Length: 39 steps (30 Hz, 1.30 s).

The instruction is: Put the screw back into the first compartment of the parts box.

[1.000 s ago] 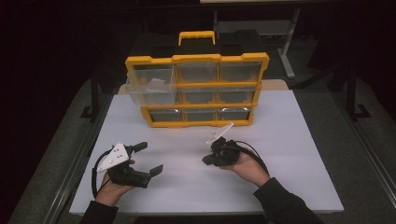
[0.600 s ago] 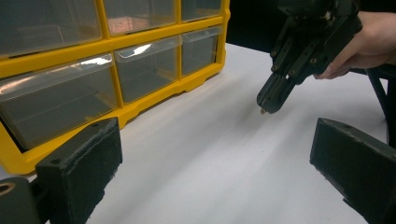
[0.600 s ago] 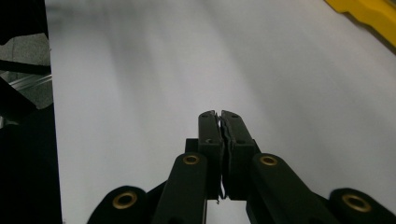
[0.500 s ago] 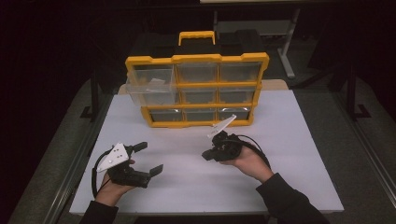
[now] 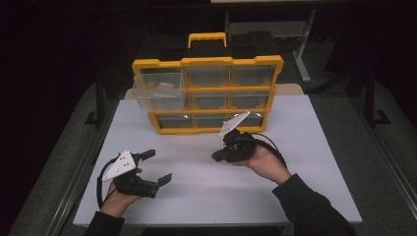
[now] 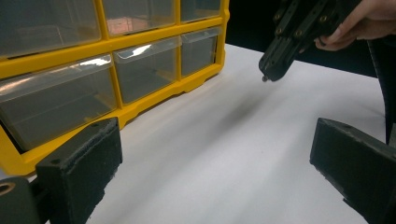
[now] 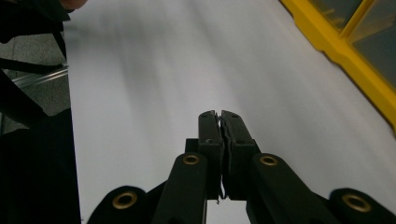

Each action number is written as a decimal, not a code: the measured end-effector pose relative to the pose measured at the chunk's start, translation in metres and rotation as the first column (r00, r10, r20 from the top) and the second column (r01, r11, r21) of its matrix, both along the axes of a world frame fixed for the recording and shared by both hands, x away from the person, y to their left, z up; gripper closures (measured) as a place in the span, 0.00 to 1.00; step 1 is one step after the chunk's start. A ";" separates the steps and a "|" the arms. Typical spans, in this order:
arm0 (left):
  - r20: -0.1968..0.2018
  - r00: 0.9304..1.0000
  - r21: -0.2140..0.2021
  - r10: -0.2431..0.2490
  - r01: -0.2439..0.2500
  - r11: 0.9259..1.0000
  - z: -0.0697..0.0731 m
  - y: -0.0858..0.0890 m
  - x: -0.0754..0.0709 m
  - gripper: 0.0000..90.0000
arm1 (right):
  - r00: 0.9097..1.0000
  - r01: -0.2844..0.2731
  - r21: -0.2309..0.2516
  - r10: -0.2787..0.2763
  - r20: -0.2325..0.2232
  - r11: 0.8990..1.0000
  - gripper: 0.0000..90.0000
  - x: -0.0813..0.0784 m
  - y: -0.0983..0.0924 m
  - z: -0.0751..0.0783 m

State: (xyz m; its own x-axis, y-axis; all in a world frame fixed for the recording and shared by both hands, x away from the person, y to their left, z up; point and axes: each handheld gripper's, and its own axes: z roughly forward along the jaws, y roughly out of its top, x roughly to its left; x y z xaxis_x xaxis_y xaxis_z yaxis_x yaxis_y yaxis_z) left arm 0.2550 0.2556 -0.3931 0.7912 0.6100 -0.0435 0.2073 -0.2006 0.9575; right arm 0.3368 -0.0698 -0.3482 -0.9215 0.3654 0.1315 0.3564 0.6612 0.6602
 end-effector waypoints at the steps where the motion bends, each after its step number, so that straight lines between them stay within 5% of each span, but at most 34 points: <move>1: -0.001 1.000 -0.002 0.001 -0.001 1.000 0.000 0.000 0.000 0.02 | 1.000 0.001 -0.003 -0.001 0.006 1.000 0.97 0.000 0.000 0.003; 20: 0.005 1.000 0.000 -0.002 0.002 1.000 0.000 0.000 0.000 0.02 | 0.997 -0.016 0.010 0.015 0.080 1.000 0.97 0.009 0.001 0.053; 39: 0.004 1.000 -0.005 0.000 0.000 1.000 0.000 -0.001 0.000 0.02 | 0.995 -0.016 0.072 0.009 0.102 0.997 0.97 0.019 0.003 0.105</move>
